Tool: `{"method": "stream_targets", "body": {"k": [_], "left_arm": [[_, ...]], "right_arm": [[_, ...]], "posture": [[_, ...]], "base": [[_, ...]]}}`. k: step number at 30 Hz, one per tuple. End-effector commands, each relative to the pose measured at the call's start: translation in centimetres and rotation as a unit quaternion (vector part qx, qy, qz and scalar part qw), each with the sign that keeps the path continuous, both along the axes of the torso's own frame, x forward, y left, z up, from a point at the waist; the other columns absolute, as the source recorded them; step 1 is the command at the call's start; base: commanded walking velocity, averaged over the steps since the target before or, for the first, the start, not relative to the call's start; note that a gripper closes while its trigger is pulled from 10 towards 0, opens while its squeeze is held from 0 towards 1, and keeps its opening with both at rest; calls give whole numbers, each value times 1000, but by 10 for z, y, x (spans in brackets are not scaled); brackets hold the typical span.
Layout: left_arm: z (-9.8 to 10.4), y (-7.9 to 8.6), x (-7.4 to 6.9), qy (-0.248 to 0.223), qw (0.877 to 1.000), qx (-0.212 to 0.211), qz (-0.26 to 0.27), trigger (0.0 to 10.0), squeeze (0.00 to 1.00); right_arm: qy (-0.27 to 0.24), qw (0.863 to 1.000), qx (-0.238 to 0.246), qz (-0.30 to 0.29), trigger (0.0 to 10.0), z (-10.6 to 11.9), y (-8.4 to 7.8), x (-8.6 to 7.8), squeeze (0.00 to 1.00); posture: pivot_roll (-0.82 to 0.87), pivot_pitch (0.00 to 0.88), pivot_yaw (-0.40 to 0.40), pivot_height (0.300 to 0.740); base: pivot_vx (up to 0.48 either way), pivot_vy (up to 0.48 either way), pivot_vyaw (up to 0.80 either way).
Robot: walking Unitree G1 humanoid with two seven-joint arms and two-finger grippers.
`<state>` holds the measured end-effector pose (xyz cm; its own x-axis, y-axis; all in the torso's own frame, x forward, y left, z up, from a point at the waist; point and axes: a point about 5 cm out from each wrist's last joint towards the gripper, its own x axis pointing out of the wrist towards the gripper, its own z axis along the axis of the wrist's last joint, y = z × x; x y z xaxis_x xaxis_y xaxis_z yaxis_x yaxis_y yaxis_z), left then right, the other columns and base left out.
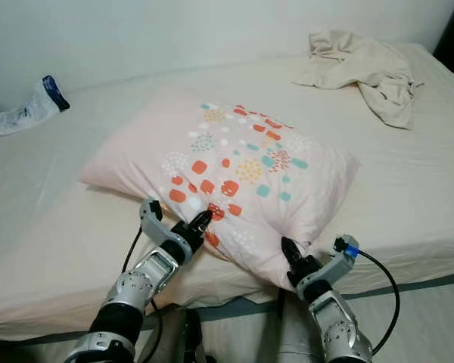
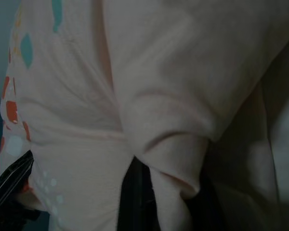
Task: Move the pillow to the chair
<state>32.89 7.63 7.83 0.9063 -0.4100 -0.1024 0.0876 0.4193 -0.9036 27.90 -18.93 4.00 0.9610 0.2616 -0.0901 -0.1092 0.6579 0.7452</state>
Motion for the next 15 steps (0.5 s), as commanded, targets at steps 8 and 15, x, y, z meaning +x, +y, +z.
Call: {"method": "stream_targets", "body": {"k": [8, 15], "left_arm": [[24, -56, -11, -24, 992, -109, -62, 0, 0], [38, -45, -12, -55, 990, -117, -59, 0, 0]], "right_arm": [[-20, 1000, 7, 13, 0, 10, 14, 5, 0], [-77, 996, -1, 42, 0, 36, 25, 10, 0]], "posture": [[-134, 248, 155, 605], [-136, 221, 153, 610]], "base": [[0, 0, 0], [0, 0, 0]]}}
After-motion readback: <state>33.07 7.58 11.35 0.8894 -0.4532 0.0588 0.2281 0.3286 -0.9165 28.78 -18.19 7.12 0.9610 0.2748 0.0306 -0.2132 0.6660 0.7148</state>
